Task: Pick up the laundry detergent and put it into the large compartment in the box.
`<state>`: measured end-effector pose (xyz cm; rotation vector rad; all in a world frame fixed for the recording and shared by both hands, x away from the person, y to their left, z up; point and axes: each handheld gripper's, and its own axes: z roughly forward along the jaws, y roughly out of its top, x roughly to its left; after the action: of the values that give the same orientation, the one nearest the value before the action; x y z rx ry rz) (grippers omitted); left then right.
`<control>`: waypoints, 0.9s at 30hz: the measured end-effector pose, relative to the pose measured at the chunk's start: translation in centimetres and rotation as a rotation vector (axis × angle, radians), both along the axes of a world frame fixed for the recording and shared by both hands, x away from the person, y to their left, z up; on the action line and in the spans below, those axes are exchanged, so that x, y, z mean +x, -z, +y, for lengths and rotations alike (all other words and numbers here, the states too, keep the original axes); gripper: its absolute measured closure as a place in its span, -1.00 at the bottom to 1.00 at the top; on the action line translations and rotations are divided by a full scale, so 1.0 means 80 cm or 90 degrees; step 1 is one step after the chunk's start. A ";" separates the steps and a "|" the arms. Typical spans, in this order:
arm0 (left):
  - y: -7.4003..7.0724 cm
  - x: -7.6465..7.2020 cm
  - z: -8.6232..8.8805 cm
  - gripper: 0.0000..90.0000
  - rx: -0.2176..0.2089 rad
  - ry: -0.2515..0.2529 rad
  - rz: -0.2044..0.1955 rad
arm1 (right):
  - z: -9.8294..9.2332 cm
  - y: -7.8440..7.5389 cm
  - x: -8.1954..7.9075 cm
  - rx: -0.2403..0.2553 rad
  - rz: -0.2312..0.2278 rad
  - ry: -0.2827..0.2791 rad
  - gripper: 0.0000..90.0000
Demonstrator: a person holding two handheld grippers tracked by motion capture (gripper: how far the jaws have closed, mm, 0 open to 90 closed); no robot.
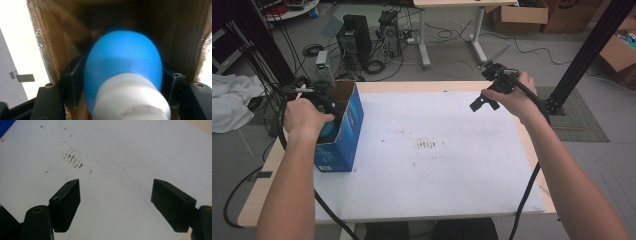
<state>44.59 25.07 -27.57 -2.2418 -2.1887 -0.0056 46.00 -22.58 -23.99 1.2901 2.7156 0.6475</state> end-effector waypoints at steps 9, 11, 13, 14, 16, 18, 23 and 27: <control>-0.013 -0.003 -0.003 -0.41 0.008 0.017 -0.015 | -0.001 -0.001 0.000 0.000 -0.002 -0.001 -0.48; -0.017 -0.003 -0.003 -0.45 0.011 0.017 -0.020 | -0.001 -0.002 -0.001 0.001 0.001 -0.001 -0.48; -0.023 -0.004 -0.004 -0.47 0.015 0.017 -0.025 | -0.001 -0.002 -0.001 0.001 0.000 -0.001 -0.48; -0.026 -0.005 -0.005 -0.47 0.018 0.020 -0.028 | -0.001 -0.002 -0.001 0.001 0.000 -0.001 -0.48; -0.034 -0.006 -0.006 -0.48 0.020 0.022 -0.034 | -0.002 -0.003 -0.001 0.001 -0.001 -0.001 -0.48; -0.044 -0.007 -0.008 -0.50 0.025 0.029 -0.040 | -0.002 -0.003 -0.001 0.003 -0.001 0.000 -0.48; -0.071 -0.011 -0.017 -0.55 0.035 0.063 -0.062 | -0.003 -0.004 -0.002 0.004 -0.003 0.000 -0.48; -0.090 -0.014 -0.030 -0.60 0.037 0.091 -0.084 | -0.004 -0.005 -0.004 0.002 -0.002 0.004 -0.48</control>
<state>43.45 22.71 -20.38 -2.4239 -2.0517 -0.2217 45.71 -22.93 -23.58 1.2971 2.7077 0.6537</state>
